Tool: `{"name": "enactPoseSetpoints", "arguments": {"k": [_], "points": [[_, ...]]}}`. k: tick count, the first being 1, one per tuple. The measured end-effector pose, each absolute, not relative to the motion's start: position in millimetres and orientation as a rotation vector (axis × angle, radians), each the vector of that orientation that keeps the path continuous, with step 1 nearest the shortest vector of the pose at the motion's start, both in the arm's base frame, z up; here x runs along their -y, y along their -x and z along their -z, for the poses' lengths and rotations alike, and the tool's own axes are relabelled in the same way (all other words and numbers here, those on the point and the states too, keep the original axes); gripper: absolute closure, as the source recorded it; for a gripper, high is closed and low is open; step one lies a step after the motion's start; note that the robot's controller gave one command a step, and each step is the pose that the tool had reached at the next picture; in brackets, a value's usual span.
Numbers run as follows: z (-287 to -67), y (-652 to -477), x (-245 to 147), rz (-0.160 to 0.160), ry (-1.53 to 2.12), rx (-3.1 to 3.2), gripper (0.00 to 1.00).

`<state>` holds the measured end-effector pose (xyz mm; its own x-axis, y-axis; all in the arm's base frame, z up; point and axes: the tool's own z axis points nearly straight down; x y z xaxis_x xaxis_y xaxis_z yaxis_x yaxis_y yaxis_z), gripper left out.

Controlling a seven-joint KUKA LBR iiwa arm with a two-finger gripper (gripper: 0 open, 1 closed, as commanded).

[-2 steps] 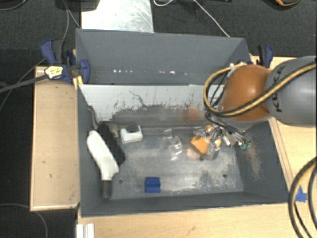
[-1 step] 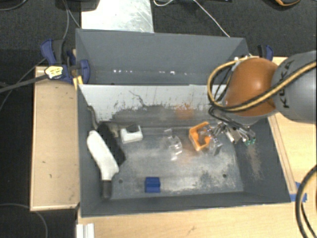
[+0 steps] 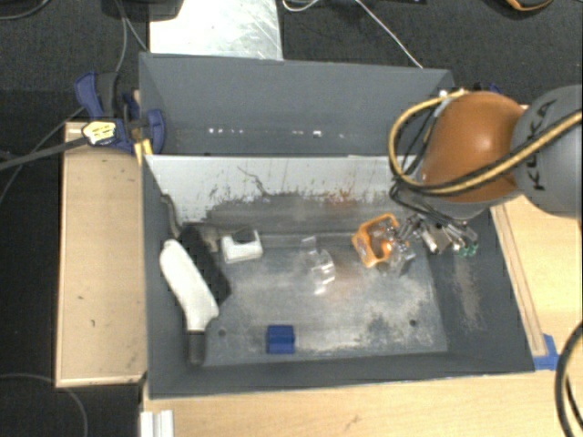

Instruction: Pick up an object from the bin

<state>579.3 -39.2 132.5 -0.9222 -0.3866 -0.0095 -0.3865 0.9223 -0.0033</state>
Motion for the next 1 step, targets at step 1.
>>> {"name": "enactPoseSetpoints", "arguments": {"k": [1], "points": [[-142.9, -580.0, 39.4, 0.004, 0.615, -3.068, 1.00]]}}
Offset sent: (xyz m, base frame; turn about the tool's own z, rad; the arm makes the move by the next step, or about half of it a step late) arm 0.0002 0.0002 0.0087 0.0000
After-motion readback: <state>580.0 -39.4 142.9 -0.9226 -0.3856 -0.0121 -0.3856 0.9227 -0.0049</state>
